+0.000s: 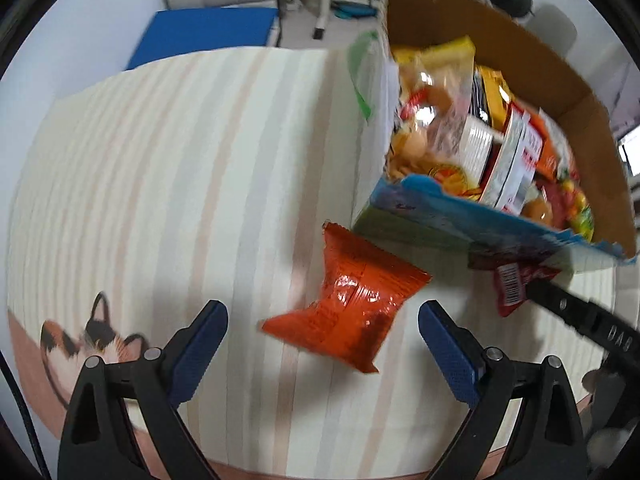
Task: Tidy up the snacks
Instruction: 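Grasp the orange bag with the left tool while the right tool grasps the small red packet, then lift both held snacks and carry them over the cardboard box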
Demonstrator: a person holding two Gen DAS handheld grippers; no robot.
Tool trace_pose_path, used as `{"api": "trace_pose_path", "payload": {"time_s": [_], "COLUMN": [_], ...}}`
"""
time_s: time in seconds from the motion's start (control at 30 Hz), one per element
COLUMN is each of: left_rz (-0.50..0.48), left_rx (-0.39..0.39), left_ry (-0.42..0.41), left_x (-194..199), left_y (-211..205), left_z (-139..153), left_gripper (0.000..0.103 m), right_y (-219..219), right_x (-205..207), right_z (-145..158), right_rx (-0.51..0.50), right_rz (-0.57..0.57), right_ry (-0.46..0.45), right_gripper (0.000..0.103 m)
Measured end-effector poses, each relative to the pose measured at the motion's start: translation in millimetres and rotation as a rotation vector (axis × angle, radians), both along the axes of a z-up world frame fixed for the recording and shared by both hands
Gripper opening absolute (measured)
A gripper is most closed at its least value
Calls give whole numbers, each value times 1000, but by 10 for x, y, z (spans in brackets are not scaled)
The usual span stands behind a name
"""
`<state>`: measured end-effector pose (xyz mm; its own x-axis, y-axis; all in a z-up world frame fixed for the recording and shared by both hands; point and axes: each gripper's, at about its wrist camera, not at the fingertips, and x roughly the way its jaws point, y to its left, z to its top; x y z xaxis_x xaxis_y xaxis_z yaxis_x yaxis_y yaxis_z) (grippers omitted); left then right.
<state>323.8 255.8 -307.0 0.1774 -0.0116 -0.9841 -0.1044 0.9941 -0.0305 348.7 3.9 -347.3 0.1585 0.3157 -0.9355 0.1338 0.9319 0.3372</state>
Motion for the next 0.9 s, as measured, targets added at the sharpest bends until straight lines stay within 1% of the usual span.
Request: {"api": "trace_pose_path", "payload": {"time_s": [0.07,0.1,0.13,0.17,0.2,0.23,0.37,0.43,0.47,0.5,0.57,0.63,0.77,0.9], "left_rz": [-42,-67,-79,-95,-112,-125,-169,-172,-169,-164,-158,-146,-107,-92], "left_rx": [6,-5,-9,-9,-6,-2,9,-18,-30,-39,-39,-46,-61,-62], "left_ry": [19,32,40,49,59,68,102,115,118,124,129,131,159,194], "left_x": [52,74,82,93,103,110,150,158,154,148,123,78,-122,-485], "left_y": [-53,-88,-103,-130,-162,-184,-267,-289,-285,-285,-284,-279,-295,-399], "left_z": [-100,-153,-188,-223,-259,-299,-428,-478,-493,-509,-525,-509,-476,-473], "left_gripper": [98,98,98,98,98,98,98,94,84,67,64,54,53,53], "right_y": [2,10,20,28,43,62,127,149,163,166,166,161,118,45], "right_x": [47,68,86,102,116,127,111,92,69,40,-12,-89,-329,-642], "right_z": [-104,-144,-182,-221,-246,-283,-300,-302,-313,-307,-286,-272,-248,-268], "right_rx": [5,0,0,2,3,3,-16,-18,-16,-13,-14,-6,1,-8], "right_rz": [-29,-38,-43,-44,-45,-47,-34,-25,-22,-19,-9,4,45,96], "right_ry": [2,5,9,16,23,33,24,28,34,37,42,51,88,143], "right_gripper": [88,82,72,66,53,49,46,46,46,46,45,45,45,45]}}
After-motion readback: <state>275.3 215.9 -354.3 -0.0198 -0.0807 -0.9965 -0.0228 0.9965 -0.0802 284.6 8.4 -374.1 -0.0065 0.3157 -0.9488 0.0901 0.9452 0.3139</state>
